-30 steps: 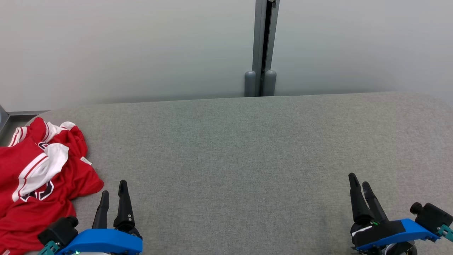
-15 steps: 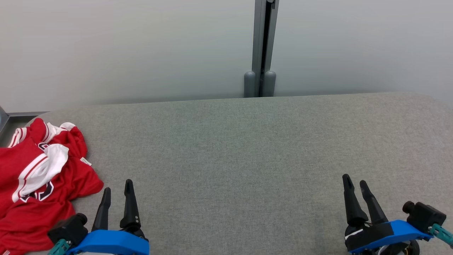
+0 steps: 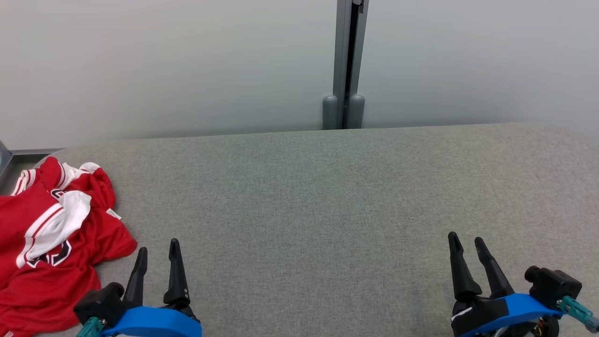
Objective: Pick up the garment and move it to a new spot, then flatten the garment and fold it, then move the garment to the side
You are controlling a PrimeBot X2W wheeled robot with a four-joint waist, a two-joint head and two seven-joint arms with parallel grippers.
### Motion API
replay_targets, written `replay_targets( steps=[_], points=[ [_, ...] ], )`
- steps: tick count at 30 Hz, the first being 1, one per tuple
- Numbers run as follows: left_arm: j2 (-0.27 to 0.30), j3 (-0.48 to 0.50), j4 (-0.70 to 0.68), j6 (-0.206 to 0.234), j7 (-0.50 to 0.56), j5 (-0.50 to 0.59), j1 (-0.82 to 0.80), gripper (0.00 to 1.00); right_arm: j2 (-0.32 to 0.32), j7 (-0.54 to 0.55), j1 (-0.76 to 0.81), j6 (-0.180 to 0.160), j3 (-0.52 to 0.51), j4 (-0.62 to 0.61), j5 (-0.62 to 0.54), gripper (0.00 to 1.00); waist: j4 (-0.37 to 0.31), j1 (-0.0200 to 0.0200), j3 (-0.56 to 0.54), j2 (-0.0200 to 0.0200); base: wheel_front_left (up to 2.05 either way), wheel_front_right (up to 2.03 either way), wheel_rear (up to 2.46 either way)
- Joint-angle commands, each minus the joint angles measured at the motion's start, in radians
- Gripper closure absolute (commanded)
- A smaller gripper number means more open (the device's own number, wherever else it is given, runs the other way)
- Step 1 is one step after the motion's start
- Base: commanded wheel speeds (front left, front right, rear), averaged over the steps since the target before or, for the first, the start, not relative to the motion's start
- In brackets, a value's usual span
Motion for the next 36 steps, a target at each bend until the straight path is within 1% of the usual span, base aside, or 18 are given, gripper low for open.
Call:
replay_targets(
  steps=[1,21,36],
  points=[
    [0.003,-0.005,-0.003,0.002,-0.007,0.021,0.003,0.0,-0.009,-0.009,-0.005,0.003,0.002,-0.002,-0.02,0.0,0.0,0.0,0.0,0.0,0.0,0.0,0.0],
    [0.003,-0.021,0.029,0.009,-0.051,0.163,0.007,0.0,-0.01,-0.051,-0.001,0.003,-0.003,0.004,-0.199,0.0,-0.001,0.0,-0.006,0.0,0.0,0.0,0.0],
    [0.003,-0.029,0.063,0.02,-0.077,0.244,0.014,0.0,-0.01,-0.058,0.007,0.003,0.0,0.023,-0.301,0.0,-0.002,0.0,-0.016,0.0,0.0,0.0,0.0]
  ],
)
